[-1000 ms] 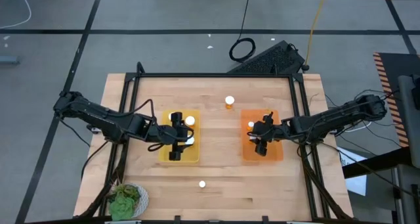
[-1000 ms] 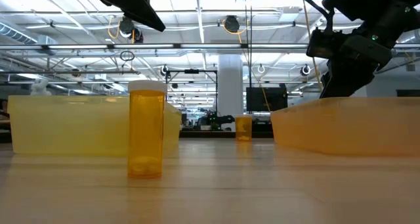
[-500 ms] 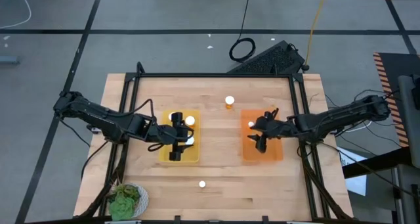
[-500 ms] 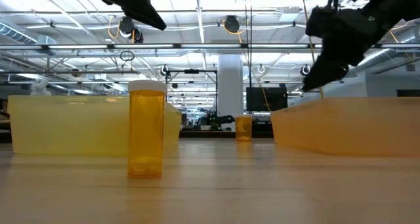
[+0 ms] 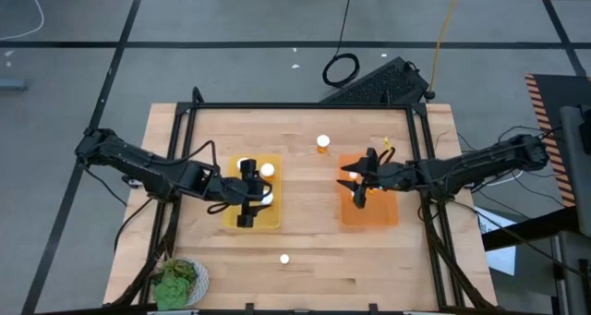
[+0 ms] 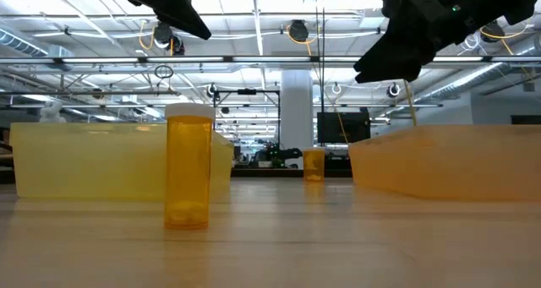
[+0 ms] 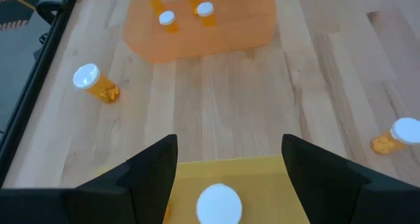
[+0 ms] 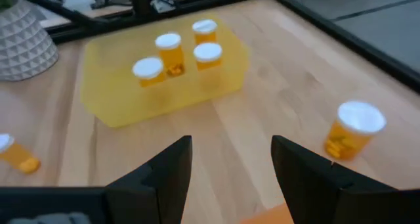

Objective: Pick and place medicine bottles into bin by pill shape (circle, oval)
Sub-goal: Put the large orange pill bottle into the yellow bin

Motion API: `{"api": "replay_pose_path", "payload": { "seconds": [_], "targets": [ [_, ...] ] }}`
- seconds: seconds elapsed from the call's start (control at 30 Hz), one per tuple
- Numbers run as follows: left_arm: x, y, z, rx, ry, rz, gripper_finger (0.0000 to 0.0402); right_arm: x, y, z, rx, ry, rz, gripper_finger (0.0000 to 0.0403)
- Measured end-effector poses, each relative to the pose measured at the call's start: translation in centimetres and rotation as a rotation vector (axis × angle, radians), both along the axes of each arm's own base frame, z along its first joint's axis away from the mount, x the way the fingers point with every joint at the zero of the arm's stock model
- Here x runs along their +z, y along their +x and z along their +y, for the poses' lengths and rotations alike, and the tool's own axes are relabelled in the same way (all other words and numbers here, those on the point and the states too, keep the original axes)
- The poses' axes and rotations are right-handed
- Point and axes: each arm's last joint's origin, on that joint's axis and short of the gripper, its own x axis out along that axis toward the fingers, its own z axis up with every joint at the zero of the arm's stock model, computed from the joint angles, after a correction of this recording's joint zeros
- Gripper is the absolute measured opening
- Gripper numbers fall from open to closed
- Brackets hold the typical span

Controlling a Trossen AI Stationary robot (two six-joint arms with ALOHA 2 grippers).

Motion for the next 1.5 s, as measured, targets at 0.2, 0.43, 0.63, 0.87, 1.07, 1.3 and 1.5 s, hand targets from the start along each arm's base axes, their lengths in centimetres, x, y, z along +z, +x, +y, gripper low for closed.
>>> {"api": "replay_pose_path", "payload": {
  "seconds": [0.2, 0.43, 0.63, 0.87, 1.07, 1.3, 1.5],
  "targets": [
    [-0.1, 0.1, -0.1, 0.000, -0.004, 0.002, 0.0273, -0.1, 0.1, -0.6, -0.025, -0.012, 0.007, 0.0203],
    [-1.2, 1.2, 0.6, 0.035, 0.006, 0.030, 0.0273, -0.7, 0.3, -0.6, -0.013, -0.037, 0.053, 0.0203],
    [-2.4, 2.8, 2.3, 0.091, 0.027, 0.048, 0.0273, -1.2, 0.4, -0.6, -0.014, -0.043, 0.094, 0.0203],
    [-2.5, 3.6, 4.6, 0.128, 0.069, 0.025, 0.0273, -1.3, 0.5, -1.3, -0.095, -0.161, 0.116, 0.0207],
    [-2.4, 3.8, 6.2, 0.156, 0.089, 0.016, 0.0273, -1.1, 0.6, -3.9, -0.135, -0.267, 0.151, 0.0243],
    [-2.4, 3.8, 7.1, 0.140, 0.064, 0.024, 0.0273, -0.9, -0.1, -8.8, -0.095, -0.295, 0.174, 0.0262],
    [-2.4, 3.8, 7.5, 0.135, 0.082, 0.028, 0.0273, -0.2, -0.7, -12.7, -0.034, -0.238, 0.187, 0.0255]
  ]
}}
